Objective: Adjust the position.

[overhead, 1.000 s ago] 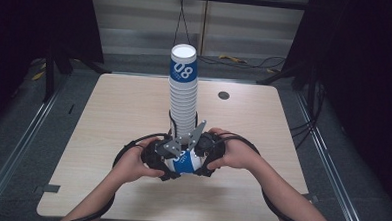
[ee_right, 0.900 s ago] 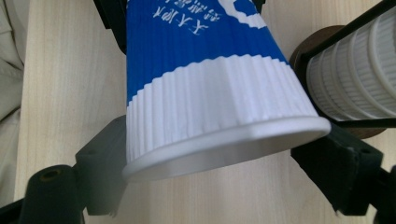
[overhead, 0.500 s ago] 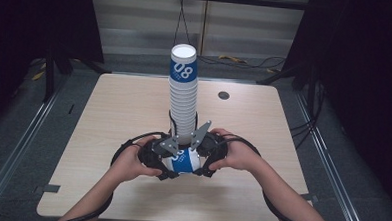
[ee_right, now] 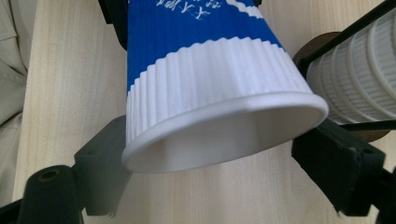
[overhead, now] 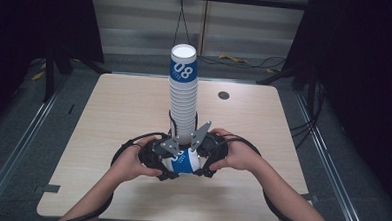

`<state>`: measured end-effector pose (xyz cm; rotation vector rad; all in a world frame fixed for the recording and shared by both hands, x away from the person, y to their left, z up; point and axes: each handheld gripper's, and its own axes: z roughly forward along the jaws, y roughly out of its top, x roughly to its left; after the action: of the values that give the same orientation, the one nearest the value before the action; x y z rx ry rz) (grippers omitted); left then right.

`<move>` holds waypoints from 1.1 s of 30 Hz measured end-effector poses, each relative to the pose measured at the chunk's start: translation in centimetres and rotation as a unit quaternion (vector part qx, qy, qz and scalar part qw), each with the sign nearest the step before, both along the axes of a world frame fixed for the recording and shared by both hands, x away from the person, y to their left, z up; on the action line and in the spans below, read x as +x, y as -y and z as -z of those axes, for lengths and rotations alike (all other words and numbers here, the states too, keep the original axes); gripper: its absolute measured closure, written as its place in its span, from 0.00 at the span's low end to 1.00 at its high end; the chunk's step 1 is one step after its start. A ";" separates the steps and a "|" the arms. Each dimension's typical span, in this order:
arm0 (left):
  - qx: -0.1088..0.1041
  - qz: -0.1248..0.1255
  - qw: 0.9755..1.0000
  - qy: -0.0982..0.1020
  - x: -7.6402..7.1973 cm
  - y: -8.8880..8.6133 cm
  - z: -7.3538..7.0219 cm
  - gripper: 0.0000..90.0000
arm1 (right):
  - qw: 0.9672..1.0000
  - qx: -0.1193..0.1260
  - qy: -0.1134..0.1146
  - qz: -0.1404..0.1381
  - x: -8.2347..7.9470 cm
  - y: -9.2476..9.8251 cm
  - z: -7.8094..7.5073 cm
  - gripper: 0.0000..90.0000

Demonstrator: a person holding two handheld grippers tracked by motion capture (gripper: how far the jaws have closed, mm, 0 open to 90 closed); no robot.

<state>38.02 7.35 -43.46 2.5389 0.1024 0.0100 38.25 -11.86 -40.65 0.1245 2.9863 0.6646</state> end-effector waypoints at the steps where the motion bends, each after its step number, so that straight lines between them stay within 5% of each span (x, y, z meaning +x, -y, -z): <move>1: 0.000 0.000 1.000 0.001 0.0 0.0 0.0 0.34 | 1.000 0.002 0.001 -0.001 0.0 0.0 0.0 0.17; 15: 0.021 -0.004 1.000 0.012 -0.3 0.5 0.1 0.34 | 1.000 -0.003 0.003 -0.005 0.0 -0.2 -0.1 0.18; 33: -0.032 -0.002 0.999 -0.009 0.2 -1.1 -0.1 0.34 | 0.999 0.043 -0.006 0.023 0.2 1.0 0.3 0.14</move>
<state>38.19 8.48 -43.40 2.4741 0.1137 -0.0131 38.47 -12.88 -40.97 0.2030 2.9572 0.7912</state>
